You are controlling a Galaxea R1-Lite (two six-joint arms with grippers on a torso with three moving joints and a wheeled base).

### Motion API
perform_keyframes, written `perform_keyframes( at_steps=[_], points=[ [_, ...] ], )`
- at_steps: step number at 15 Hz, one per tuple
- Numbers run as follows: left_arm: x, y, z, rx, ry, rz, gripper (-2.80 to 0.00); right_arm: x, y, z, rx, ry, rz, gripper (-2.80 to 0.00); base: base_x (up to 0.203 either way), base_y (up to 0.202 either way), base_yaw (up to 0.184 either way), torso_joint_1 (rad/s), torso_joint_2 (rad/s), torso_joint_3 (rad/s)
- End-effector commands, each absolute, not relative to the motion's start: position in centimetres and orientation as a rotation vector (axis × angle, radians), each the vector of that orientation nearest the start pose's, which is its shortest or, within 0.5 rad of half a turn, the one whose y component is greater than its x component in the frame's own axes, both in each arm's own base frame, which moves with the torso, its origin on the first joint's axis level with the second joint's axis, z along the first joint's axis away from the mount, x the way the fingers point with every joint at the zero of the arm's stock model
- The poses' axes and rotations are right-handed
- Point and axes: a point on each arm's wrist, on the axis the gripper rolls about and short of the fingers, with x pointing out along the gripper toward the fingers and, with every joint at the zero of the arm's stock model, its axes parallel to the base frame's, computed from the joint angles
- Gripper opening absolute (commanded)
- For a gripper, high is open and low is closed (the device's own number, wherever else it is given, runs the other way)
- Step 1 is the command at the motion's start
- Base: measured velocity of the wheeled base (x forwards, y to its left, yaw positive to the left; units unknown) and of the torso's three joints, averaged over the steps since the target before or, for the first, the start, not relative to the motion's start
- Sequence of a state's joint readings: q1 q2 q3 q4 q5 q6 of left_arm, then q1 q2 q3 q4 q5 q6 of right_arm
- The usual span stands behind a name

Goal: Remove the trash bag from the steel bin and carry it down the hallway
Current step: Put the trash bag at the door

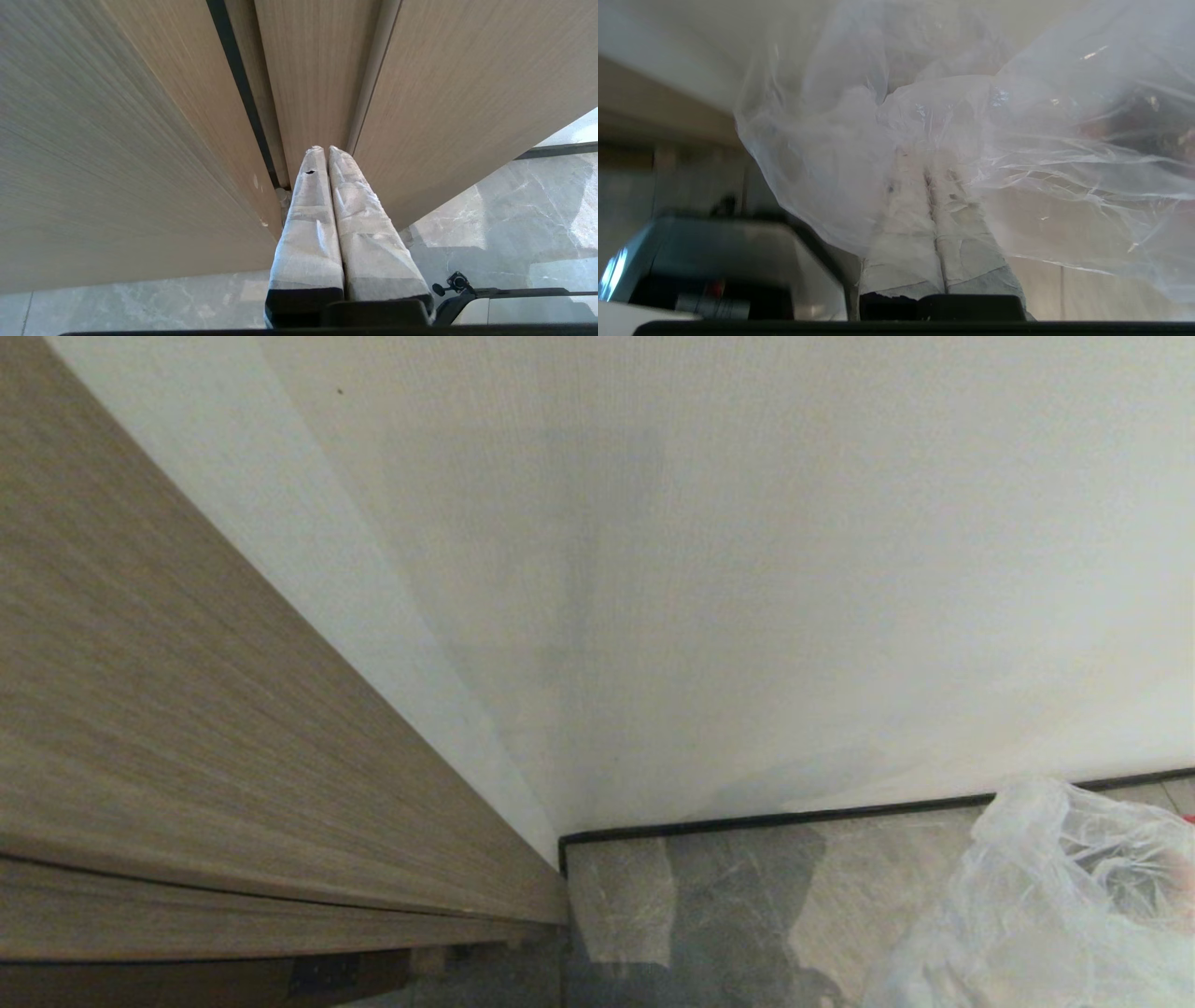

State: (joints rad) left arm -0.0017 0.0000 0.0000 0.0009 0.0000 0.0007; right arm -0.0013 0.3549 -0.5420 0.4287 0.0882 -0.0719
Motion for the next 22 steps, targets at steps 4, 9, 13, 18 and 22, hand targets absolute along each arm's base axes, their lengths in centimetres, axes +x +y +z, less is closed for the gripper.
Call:
perform_keyframes(
  at_steps=[4,9,13,18,22],
  points=[
    [-2.3,0.0,7.5,0.000,0.000,-0.001,-2.80,9.8,0.9,20.7,-0.095,0.657,0.190,-2.80,0.000,0.000,0.000,0.000,0.00,0.000],
    [-2.3,0.0,7.5,0.001,0.001,-0.001,-2.80,15.7,1.5,19.7,-0.149,0.760,0.134,-2.80,0.000,0.000,0.000,0.000,0.00,0.000],
    [-2.3,0.0,7.5,0.001,0.001,0.000,-2.80,16.5,1.5,16.4,-0.195,0.909,0.151,-2.80,0.000,0.000,0.000,0.000,0.00,0.000],
    [-2.3,0.0,7.5,0.001,0.000,-0.001,-2.80,21.7,2.8,12.7,-0.223,0.863,0.183,-2.80,0.000,0.000,0.000,0.000,0.00,0.000],
    [-2.3,0.0,7.5,0.001,0.000,-0.002,-2.80,24.6,3.5,9.8,-0.243,0.848,0.197,-2.80,0.000,0.000,0.000,0.000,0.00,0.000]
  ],
)
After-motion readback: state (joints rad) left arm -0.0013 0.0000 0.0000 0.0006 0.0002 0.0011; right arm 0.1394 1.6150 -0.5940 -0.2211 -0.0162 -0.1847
